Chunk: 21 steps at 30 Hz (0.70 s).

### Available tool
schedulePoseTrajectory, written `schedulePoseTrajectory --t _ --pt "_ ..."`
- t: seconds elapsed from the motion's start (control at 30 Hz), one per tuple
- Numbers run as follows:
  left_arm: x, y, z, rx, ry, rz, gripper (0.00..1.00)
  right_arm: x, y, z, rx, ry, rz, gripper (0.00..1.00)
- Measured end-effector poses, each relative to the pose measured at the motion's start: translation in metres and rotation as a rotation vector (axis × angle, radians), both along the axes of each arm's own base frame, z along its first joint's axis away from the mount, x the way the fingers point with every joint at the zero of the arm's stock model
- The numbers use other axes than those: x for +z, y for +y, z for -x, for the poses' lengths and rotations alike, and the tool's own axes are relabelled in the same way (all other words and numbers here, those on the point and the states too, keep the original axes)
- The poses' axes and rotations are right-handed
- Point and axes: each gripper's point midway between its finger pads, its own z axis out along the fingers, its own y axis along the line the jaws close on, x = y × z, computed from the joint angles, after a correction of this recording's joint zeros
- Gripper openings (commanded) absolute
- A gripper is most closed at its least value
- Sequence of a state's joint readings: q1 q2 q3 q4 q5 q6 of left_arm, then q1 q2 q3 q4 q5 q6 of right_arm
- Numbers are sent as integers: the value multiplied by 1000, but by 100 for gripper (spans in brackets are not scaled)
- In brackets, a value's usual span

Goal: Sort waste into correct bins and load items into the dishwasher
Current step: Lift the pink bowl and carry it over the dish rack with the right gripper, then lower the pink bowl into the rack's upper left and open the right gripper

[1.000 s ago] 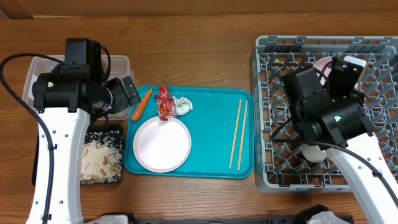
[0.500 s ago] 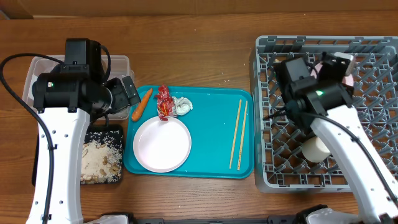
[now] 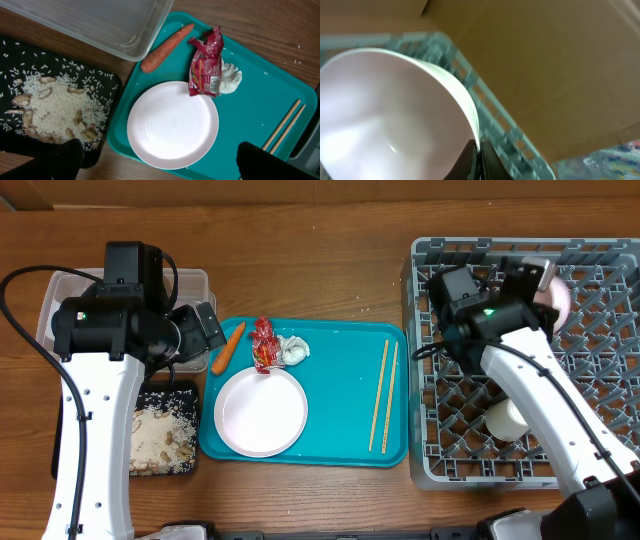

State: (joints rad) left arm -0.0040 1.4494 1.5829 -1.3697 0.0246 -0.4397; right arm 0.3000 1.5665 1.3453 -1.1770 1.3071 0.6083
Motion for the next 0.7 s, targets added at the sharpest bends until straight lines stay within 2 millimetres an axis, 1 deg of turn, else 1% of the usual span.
schedulePoseTrajectory --t 0.1,0.17,0.23,0.33,0.43,0.5,0.57,0.63,0.7 --pt "0 0 0 0 1 0 100 13 -20 -4 -68 -88 37 4" --pt "0 0 0 0 0 0 100 16 -39 -2 -127 -112 48 4" --pt "0 0 0 0 0 0 100 17 -61 3 -187 -109 49 4" --pt "0 0 0 0 1 0 100 14 -87 11 -252 -86 39 4" --pt "0 0 0 0 0 0 100 12 -107 18 -301 -77 25 4" --pt "0 0 0 0 0 0 100 10 -117 18 -317 -77 8 4" --pt "0 0 0 0 0 0 100 7 -122 17 -313 -61 -14 4" --pt "0 0 0 0 0 0 100 2 -123 15 -293 -25 -40 4" --pt "0 0 0 0 0 0 100 -3 -118 9 -257 -2 -65 4"
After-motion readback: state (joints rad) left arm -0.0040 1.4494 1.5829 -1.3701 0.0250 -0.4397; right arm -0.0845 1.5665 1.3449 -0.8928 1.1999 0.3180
